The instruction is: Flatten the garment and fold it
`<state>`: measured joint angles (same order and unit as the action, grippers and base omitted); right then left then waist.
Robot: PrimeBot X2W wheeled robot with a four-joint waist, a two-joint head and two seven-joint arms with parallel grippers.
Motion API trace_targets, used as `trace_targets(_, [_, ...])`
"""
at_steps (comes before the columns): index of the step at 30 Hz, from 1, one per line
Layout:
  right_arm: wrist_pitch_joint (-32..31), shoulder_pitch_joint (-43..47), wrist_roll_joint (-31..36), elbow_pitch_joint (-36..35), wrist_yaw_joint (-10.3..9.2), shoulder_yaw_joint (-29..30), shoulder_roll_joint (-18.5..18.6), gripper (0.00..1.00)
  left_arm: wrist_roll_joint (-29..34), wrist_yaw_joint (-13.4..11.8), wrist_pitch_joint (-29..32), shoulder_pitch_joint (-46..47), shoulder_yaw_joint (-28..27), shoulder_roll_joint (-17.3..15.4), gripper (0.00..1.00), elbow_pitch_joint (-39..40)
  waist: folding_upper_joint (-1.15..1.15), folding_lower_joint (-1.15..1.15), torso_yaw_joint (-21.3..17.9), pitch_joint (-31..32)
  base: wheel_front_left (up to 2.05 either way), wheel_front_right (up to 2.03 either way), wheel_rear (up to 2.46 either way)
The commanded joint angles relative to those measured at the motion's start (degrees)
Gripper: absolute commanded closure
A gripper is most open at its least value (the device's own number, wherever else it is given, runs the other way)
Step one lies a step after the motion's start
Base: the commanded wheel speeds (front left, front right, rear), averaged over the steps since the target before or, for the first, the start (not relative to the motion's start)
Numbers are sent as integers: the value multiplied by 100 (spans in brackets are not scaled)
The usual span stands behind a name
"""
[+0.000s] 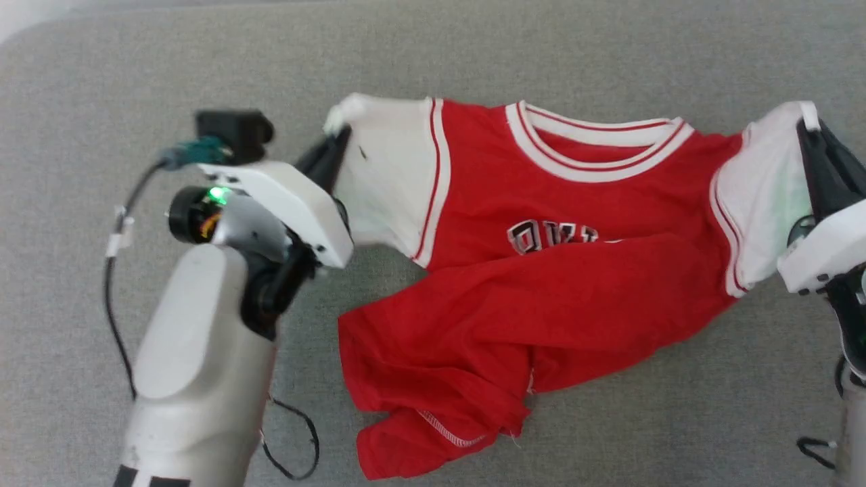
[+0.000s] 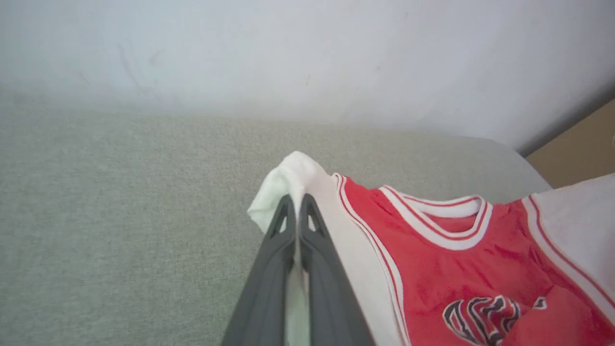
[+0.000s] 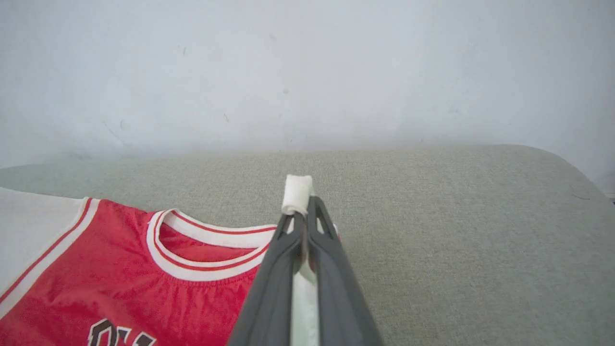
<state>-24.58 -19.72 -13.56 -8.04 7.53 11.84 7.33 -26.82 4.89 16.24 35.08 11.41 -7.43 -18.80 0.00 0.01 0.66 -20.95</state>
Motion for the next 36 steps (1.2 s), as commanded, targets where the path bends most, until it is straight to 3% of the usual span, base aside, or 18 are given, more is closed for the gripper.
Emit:
trace_targets(1, [62, -139, -36, -36, -4, -38, -33, 100, -97, 19, -121, -37, -121, -5, 100, 139, 0, -1, -79, 279, 0, 0, 0])
trace_targets(9, [203, -860, -61, 288, -4, -416, -165, 100, -313, -261, -317, 82, -625, -140, 100, 985, 0, -1, -238, 1138, 0, 0, 0])
trace_targets(18, [287, -2172, 2, 1246, -4, -931, -156, 100, 91, -441, -267, 910, -555, -418, 100, 794, 0, -1, -331, 1655, 0, 0, 0])
trace_targets(28, [544, -3866, 328, 2641, -4, -1265, -222, 100, 658, -517, -273, 2228, -266, -669, 100, -73, 0, -1, -433, 1684, 0, 0, 0])
trace_targets(36, [721, -4988, 570, 3675, -4, -1210, -318, 100, 812, -610, -183, 3231, -230, -773, 100, -634, 0, -1, -575, 1274, 0, 0, 0])
